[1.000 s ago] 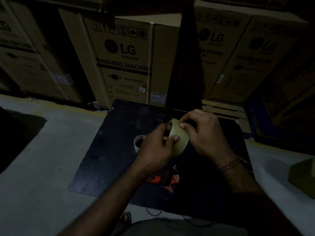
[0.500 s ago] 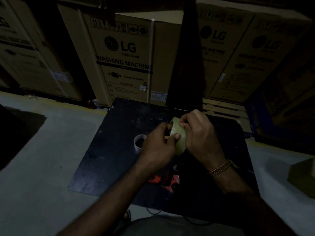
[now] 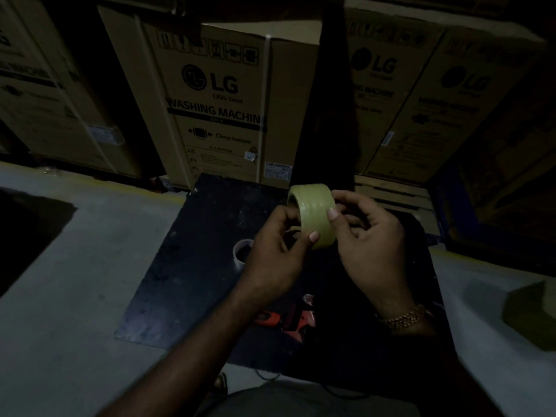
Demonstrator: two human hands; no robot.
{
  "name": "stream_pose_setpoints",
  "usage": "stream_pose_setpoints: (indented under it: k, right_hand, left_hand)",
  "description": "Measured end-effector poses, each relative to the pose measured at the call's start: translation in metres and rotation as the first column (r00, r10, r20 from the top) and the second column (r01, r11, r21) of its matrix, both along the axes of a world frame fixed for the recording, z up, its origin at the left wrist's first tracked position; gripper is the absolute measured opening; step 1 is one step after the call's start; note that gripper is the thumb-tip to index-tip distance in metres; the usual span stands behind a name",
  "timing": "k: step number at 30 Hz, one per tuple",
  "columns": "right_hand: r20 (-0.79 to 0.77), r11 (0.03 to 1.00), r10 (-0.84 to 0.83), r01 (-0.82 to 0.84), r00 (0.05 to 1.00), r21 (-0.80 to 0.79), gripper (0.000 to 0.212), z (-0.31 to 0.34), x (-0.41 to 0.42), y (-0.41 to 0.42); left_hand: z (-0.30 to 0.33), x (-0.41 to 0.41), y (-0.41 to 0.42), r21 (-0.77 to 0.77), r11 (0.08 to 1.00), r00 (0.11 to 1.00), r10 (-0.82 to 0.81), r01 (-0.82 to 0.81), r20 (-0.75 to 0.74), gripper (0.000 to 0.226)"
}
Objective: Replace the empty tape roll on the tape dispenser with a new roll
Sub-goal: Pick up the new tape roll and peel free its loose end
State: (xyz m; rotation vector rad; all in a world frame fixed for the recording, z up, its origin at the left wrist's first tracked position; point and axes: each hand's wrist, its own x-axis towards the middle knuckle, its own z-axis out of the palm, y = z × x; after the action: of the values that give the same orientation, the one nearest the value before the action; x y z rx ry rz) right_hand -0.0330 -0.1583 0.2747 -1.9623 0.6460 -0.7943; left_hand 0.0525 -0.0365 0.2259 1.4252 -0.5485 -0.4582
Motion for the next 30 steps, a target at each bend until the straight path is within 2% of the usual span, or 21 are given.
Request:
stream_pose_setpoints:
  k: [6, 10, 13, 17, 23, 27, 30]
  right_hand:
    - [0.017, 0.995, -0.099, 0.1, 0.995, -0.027, 0.019, 0.007, -0.003, 0.009]
    - [0.029, 0.991, -0.135, 0.135, 0.99, -0.019, 0.019, 0.008, -0.006, 0.014]
    - [0.029, 0.972, -0.233, 0.234, 0.972, -0.029, 0.02, 0.008, -0.005, 0.02]
    - [-0.079, 0.966, -0.254, 0.256, 0.964, 0.019, 0.031, 0.004, 0.0, 0.024]
    - [-0.159, 0.928, -0.266, 0.298, 0.951, 0.225, 0.019, 0.007, 0.016, 0.029]
    - [-0.212, 0.904, -0.233, 0.291, 0.949, 0.312, 0.018, 0.013, 0.02, 0.021]
    - [-0.235, 0.931, -0.185, 0.247, 0.954, 0.269, 0.02, 0.018, 0.016, 0.01]
  left_hand:
    - [0.0, -0.006, -0.002, -0.101, 0.995, 1.0, 0.015, -0.017, -0.021, 0.025]
    - [0.005, -0.009, -0.002, -0.102, 0.994, 0.999, 0.026, -0.029, -0.03, 0.027]
    - [0.003, -0.012, -0.001, -0.084, 0.994, 0.997, 0.068, -0.07, -0.024, 0.025]
    - [0.006, -0.02, 0.0, 0.034, 0.982, 0.979, 0.181, -0.185, 0.096, 0.021]
    - [0.002, -0.031, -0.002, 0.115, 0.909, 0.872, 0.34, -0.4, 0.351, 0.019]
    - [0.001, -0.035, 0.0, 0.119, 0.904, 0.848, 0.332, -0.411, 0.413, 0.029]
    - [0.008, -0.03, 0.004, 0.067, 0.931, 0.809, 0.274, -0.359, 0.52, 0.031]
